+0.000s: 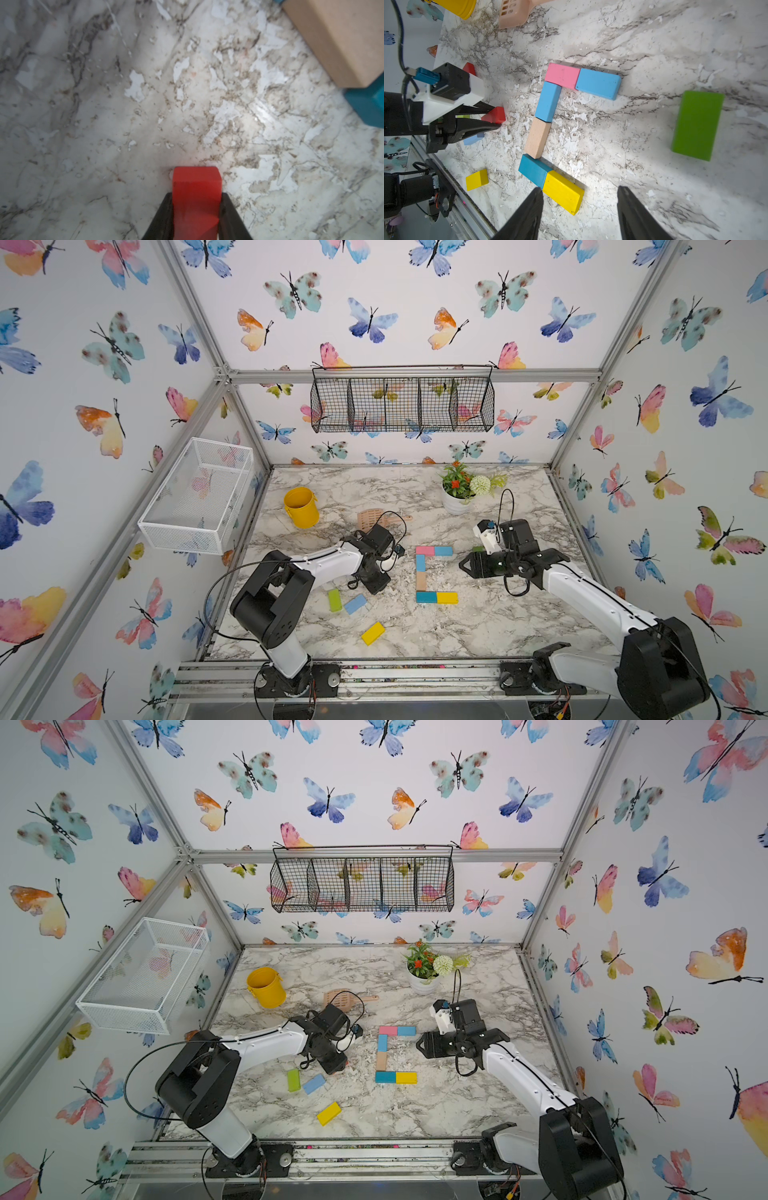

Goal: Assemble the letter c with building blocks
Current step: Pick up the building block from the center of the board, then place the building block at the center of the board.

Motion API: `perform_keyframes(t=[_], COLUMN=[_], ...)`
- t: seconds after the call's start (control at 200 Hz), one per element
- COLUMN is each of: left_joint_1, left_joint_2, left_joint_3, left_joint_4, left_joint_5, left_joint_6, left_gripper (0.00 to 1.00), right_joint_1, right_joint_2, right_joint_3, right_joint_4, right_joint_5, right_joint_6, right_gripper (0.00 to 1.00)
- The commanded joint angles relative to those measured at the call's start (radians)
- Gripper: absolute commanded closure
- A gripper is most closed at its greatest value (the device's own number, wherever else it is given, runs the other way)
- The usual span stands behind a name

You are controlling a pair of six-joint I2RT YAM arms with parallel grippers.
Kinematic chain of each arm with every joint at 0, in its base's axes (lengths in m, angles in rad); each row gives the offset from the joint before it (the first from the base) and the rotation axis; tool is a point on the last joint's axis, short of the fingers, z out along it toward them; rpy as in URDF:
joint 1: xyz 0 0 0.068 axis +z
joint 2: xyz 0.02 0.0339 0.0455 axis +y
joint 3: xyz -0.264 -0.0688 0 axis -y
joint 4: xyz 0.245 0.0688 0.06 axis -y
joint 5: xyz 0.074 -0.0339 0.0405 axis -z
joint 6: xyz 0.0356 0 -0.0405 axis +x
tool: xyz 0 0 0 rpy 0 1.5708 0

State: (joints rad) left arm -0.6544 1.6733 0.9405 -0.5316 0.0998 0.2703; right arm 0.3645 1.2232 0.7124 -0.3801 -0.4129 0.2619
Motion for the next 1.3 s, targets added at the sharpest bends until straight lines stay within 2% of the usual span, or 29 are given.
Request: perform_keyframes(t=[0.0,0.15,0.425,0.501,0.616,0.746,0.921,1.021,1.296], left_joint_1=[0.002,0.002,-0.034,-0.065,-0.14,-0.184,-0.29,-0.352,-0.432], left_joint_2=[0.025,-0.025,-0.085,-0.1,-0.139,-0.159,-0.128,-0.068,0.13], left_joint_3=[0.0,0.055,0.194,0.222,0.255,0.269,0.322,0.389,0.547], left_joint_4=[-0.025,-0.057,-0.15,-0.152,-0.122,-0.052,0.023,0.039,0.137], left_joint_5=[0.013,0.041,0.056,0.091,0.061,0.085,0.059,0.042,0.037], left_joint_6=[-0.021,-0.088,-0.383,-0.471,-0.599,-0.761,-0.892,-0.929,-1.024], left_gripper=[0.72,0.77,0.79,0.79,0.8,0.81,0.81,0.82,0.83], right_joint_1=[0.002,0.002,0.002,0.002,0.001,-0.02,-0.077,-0.168,-0.637], right_joint_2=[-0.031,-0.059,-0.089,-0.11,-0.143,-0.191,-0.215,-0.199,-0.128], right_joint_3=[-0.017,-0.009,-0.023,-0.028,-0.031,-0.031,0.013,0.03,0.02], right_joint_4=[-0.008,-0.011,0.032,0.041,0.042,0.043,-0.03,-0.063,-0.133], right_joint_5=[-0.026,-0.022,-0.058,-0.055,-0.053,-0.079,-0.059,-0.097,-0.336], right_joint_6=[0.029,0.05,0.168,0.195,0.233,0.274,0.276,0.242,0.082], right_gripper=[0.4,0.4,0.39,0.39,0.38,0.38,0.36,0.36,0.4])
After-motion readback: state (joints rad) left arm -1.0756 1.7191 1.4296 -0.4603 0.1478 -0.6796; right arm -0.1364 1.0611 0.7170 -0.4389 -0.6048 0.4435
